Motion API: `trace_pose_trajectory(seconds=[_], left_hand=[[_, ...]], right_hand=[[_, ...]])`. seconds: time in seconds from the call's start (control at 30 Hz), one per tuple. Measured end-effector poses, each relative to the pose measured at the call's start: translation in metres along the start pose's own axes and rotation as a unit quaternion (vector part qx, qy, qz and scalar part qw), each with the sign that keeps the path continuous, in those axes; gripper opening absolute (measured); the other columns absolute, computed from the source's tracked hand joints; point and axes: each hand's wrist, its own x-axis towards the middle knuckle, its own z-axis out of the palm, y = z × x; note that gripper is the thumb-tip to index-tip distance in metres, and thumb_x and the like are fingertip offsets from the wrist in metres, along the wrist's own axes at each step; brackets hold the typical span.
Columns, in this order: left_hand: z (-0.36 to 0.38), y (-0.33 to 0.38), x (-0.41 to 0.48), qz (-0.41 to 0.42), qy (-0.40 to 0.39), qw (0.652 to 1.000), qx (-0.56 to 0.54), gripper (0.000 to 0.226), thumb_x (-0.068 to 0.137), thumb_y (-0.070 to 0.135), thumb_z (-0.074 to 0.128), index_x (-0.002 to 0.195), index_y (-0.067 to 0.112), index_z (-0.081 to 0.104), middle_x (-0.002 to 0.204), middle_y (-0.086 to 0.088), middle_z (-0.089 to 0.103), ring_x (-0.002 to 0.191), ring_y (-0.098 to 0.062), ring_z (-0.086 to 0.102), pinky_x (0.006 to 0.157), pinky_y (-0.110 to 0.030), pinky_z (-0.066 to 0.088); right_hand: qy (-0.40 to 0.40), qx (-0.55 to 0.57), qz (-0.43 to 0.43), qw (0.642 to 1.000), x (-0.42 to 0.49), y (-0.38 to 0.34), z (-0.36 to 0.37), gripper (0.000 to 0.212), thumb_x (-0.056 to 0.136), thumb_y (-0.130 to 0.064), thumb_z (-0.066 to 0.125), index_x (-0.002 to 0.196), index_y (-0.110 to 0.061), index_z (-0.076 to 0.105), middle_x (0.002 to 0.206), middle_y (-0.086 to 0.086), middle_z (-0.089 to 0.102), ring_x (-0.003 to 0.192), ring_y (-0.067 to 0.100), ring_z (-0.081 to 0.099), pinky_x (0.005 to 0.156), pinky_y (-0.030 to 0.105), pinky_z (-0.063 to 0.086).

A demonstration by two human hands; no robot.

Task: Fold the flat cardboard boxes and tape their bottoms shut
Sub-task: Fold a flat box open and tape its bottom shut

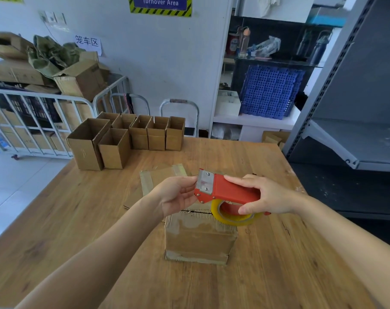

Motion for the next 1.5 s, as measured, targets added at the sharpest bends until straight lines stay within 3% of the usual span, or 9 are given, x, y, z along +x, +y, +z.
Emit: trace_pose_trajectory(seconds=[0.23,0.47,0.57,0.77,0.93,1.07,1.27,1.4,1.5], left_hand=[[-0.004,-0.001,0.003,-0.006,0.006,1.0,-0.001,0.016,0.092,-0.011,0.048,0.101,-0.004,0.06,0.089,-0.022,0.069,0.082,-0.025,0.068,0.068,-0.03,0.059],[-0.013,0.007,0.007,0.045,0.081,0.979,0.183,0.029,0.084,-0.016,0.058,0.113,-0.014,0.056,0.094,-0.025,0.071,0.073,-0.025,0.072,0.054,-0.026,0.057],[-0.021,0.011,0.003,0.033,0.087,0.978,0.188,0.021,0.083,-0.017,0.059,0.102,-0.008,0.057,0.082,-0.021,0.072,0.068,-0.024,0.073,0.05,-0.024,0.055],[-0.042,0.011,0.001,0.012,0.115,0.978,0.175,0.015,0.085,-0.016,0.058,0.095,-0.006,0.056,0.095,-0.028,0.07,0.08,-0.028,0.072,0.05,-0.025,0.056],[-0.042,0.001,0.007,0.03,0.132,0.983,0.126,0.021,0.088,-0.013,0.054,0.071,-0.001,0.056,0.065,-0.016,0.068,0.055,-0.016,0.064,0.046,-0.019,0.053],[-0.043,-0.012,0.016,0.019,0.14,0.984,0.106,0.021,0.086,-0.014,0.058,0.074,0.001,0.05,0.078,-0.018,0.064,0.067,-0.019,0.06,0.042,-0.018,0.05],[-0.054,-0.012,0.019,-0.001,0.14,0.981,0.13,0.024,0.085,-0.013,0.061,0.078,0.004,0.046,0.073,-0.015,0.068,0.073,-0.021,0.066,0.05,-0.021,0.054],[-0.06,-0.01,0.022,-0.006,0.141,0.978,0.151,0.026,0.08,-0.005,0.071,0.088,0.004,0.048,0.102,-0.025,0.069,0.1,-0.031,0.068,0.076,-0.032,0.056],[-0.073,-0.01,0.021,-0.007,0.159,0.975,0.156,0.023,0.081,-0.006,0.07,0.086,0.004,0.05,0.085,-0.018,0.07,0.081,-0.024,0.069,0.071,-0.03,0.056]], right_hand=[[0.001,0.011,-0.002,1.0,-0.002,0.001,0.0,0.078,0.075,-0.052,0.072,0.135,-0.067,0.024,0.119,-0.017,0.041,0.104,0.006,0.048,0.077,0.016,0.047],[-0.015,-0.018,-0.008,1.0,-0.001,-0.005,-0.002,0.077,0.079,-0.041,0.078,0.132,-0.067,0.028,0.117,-0.018,0.041,0.103,0.005,0.048,0.076,0.014,0.046],[-0.019,-0.023,-0.006,1.0,0.001,-0.008,-0.005,0.076,0.078,-0.039,0.079,0.13,-0.067,0.032,0.117,-0.016,0.043,0.102,0.007,0.049,0.074,0.015,0.045],[-0.046,-0.05,-0.009,0.998,0.017,-0.022,-0.007,0.074,0.074,-0.049,0.076,0.13,-0.068,0.031,0.116,-0.017,0.044,0.102,0.007,0.049,0.079,0.018,0.045],[-0.032,-0.043,-0.005,0.999,0.031,-0.03,-0.01,0.069,0.078,-0.041,0.078,0.13,-0.06,0.037,0.11,-0.017,0.045,0.095,0.004,0.049,0.073,0.011,0.039],[-0.047,-0.063,0.002,0.997,0.032,-0.036,-0.016,0.069,0.08,-0.036,0.077,0.137,-0.05,0.041,0.105,-0.021,0.045,0.088,0.0,0.05,0.07,0.006,0.039],[-0.101,-0.137,0.016,0.985,0.04,-0.051,-0.024,0.067,0.079,-0.041,0.077,0.136,-0.053,0.043,0.102,-0.027,0.045,0.09,0.001,0.05,0.072,0.013,0.037],[-0.108,-0.171,0.025,0.979,0.039,-0.053,-0.032,0.068,0.079,-0.043,0.076,0.137,-0.053,0.042,0.1,-0.031,0.041,0.09,-0.003,0.047,0.069,0.012,0.034],[-0.115,-0.231,0.044,0.965,0.033,-0.046,-0.039,0.068,0.079,-0.048,0.074,0.138,-0.054,0.039,0.1,-0.026,0.041,0.088,0.0,0.045,0.068,0.014,0.033]])
